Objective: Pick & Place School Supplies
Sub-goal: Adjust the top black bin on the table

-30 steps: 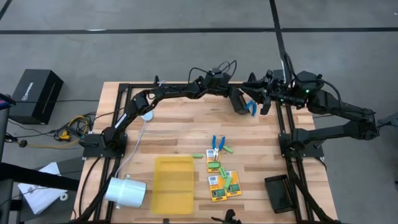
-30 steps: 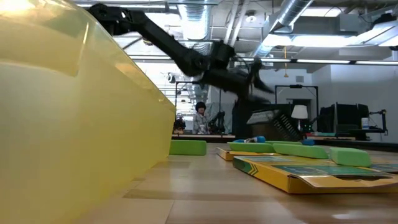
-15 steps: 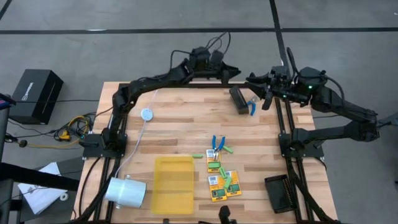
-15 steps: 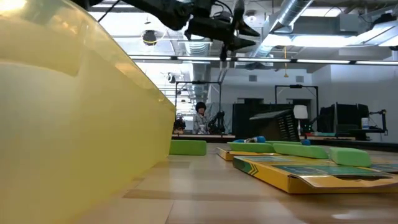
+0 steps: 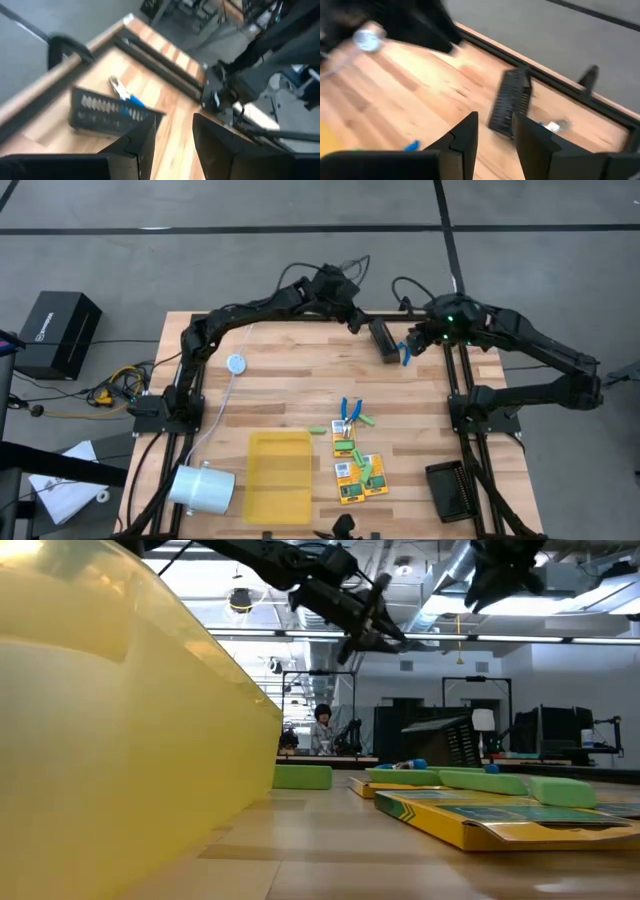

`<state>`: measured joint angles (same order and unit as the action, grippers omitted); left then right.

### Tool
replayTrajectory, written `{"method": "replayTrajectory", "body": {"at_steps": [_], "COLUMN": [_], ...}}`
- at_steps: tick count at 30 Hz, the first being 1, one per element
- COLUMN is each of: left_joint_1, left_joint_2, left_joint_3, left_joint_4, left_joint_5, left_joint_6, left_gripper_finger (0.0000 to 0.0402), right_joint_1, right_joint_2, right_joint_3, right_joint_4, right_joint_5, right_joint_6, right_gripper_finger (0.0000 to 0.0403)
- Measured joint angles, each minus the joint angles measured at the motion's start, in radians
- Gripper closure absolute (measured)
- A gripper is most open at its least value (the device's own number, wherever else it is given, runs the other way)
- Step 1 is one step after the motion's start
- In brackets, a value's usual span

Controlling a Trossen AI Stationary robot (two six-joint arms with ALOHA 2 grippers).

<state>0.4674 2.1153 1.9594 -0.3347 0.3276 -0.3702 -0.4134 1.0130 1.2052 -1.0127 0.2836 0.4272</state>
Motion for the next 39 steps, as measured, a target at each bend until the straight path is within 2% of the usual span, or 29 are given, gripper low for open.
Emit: {"method": "replayTrajectory", "body": {"at_steps": [9,14,20,29,34,39], "left_joint_1": [0.073,0.122,0.165,0.193,0.193,0.192], "left_joint_2": [-0.213,-0.365,-0.556,-0.820,-0.920,-0.978], "left_joint_3": [0.000,-0.024,-0.189,-0.570,-0.727,-0.810], "left_joint_4": [-0.094,-0.168,-0.174,-0.176,-0.165,-0.149], "left_joint_5": [-0.014,-0.048,-0.052,-0.062,-0.067,-0.066], "left_joint_6": [0.062,0.107,0.078,-0.021,-0.086,-0.140], "left_gripper_finger": [0.0279,0.0279,0.0279,0.0280,0.0280,0.0280], "right_joint_1": [-0.156,-0.218,-0.262,-0.309,-0.347,-0.383], "right_joint_2": [0.074,0.121,0.194,0.313,0.340,0.343], "right_joint_3": [-0.173,-0.238,-0.246,-0.246,-0.246,-0.246], "right_joint_4": [0.141,0.230,0.313,0.380,0.406,0.424], "right_joint_5": [-0.193,-0.276,-0.337,-0.372,-0.392,-0.407], "right_joint_6": [-0.089,-0.098,-0.132,-0.166,-0.181,-0.193], "right_gripper_finger": [0.0286,0.0264,0.0235,0.0232,0.0233,0.0231]}}
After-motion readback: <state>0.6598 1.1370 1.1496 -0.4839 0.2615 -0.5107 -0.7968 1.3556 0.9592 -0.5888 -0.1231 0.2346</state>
